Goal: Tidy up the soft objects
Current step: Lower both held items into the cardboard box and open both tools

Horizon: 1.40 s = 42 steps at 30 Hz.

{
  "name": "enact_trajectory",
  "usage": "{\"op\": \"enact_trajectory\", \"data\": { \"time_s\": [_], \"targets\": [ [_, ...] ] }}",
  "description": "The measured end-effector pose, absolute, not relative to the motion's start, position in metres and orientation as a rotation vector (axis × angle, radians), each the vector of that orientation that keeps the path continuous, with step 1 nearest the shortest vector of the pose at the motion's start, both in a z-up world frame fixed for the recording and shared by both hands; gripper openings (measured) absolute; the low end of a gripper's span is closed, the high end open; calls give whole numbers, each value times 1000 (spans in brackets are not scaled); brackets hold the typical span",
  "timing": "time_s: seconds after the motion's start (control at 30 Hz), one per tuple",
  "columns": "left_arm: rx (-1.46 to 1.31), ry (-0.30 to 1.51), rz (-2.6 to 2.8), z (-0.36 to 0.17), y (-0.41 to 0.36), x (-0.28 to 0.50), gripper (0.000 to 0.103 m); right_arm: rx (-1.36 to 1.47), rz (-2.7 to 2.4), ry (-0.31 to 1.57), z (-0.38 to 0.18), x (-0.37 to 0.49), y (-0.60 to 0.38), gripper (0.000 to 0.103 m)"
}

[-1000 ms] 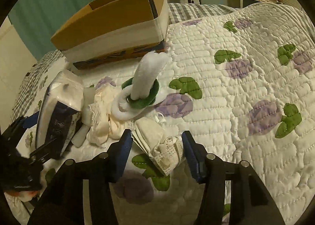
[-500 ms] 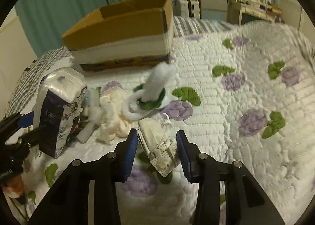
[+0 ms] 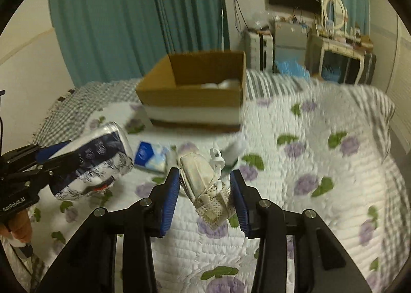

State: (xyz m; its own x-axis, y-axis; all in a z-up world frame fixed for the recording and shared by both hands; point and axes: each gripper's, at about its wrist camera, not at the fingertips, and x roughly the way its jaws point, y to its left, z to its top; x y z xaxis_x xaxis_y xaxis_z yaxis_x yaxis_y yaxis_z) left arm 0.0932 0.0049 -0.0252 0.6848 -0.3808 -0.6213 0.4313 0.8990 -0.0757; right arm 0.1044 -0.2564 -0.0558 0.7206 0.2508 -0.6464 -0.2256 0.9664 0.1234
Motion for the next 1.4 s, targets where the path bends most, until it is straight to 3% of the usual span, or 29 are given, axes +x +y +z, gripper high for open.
{"op": "enact_trajectory", "data": {
  "time_s": [0.33, 0.6, 0.9, 0.97, 1.2, 1.27, 1.33, 1.37, 1.4],
  "targets": [
    [91, 609, -451, 43, -10, 118, 28, 13, 300, 649, 0, 120, -252, 40],
    [128, 544, -416, 71, -29, 200, 28, -36, 316, 590, 37, 205, -241, 40],
    [170, 578, -341, 23, -42, 321, 30, -22, 321, 638, 7, 337, -233, 40],
    [206, 576, -335, 6, -45, 336, 34, -3, 319, 647, -3, 359, -235, 40],
    [252, 619, -330, -37, -47, 359, 34, 90, 335, 687, -35, 404, -240, 45],
    [231, 630, -332, -39, -45, 360, 47, 90, 323, 684, -39, 403, -240, 51],
    [210, 634, -326, -37, -42, 357, 74, 105, 311, 684, -38, 398, -243, 69],
    [198, 626, -321, -33, -41, 354, 78, 113, 298, 678, -36, 395, -245, 83],
    [190, 612, -316, -28, -40, 349, 80, 115, 287, 674, -32, 390, -247, 86]
  ]
}}
